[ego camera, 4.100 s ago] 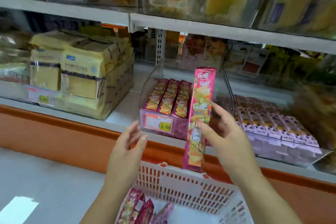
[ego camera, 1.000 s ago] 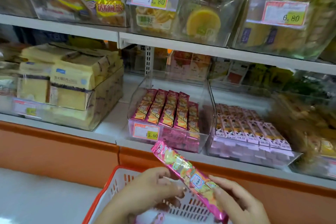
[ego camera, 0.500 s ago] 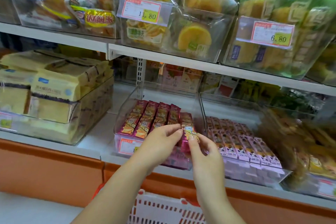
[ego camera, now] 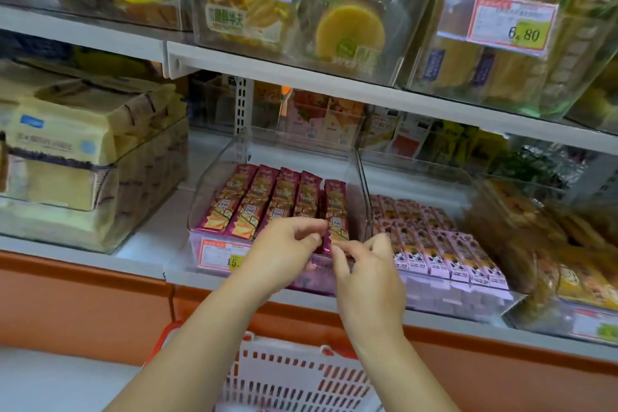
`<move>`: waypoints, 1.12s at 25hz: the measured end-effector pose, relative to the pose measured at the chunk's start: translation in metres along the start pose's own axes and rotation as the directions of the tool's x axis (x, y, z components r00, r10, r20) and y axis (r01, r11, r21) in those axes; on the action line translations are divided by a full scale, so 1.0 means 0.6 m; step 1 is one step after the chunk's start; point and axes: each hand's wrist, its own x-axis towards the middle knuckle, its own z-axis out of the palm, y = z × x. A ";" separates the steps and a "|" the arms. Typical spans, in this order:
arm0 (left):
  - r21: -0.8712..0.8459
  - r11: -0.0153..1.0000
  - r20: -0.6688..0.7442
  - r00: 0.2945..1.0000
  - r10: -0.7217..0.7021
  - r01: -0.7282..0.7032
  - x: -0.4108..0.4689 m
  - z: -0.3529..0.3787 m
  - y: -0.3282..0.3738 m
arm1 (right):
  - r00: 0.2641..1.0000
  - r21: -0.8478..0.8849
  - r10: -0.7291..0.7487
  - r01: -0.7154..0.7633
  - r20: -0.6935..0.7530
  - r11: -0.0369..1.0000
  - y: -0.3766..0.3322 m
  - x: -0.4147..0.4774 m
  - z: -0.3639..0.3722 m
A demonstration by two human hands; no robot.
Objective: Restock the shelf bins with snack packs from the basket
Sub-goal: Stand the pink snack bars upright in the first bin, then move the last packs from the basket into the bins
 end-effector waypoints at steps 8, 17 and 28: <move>0.046 0.948 0.275 0.908 -0.316 0.316 -0.102 -0.013 -0.127 | 0.940 0.455 0.302 -0.341 0.158 0.823 0.147 -0.179 0.055; 0.644 0.641 0.245 0.681 -0.690 0.418 -0.238 0.069 -0.441 | 0.275 -0.186 0.470 -0.666 0.838 0.722 0.348 -0.352 0.240; 0.969 0.221 0.110 0.610 -0.785 0.110 -0.264 0.147 -0.500 | 0.086 -0.255 0.528 -0.803 0.845 0.539 0.354 -0.416 0.298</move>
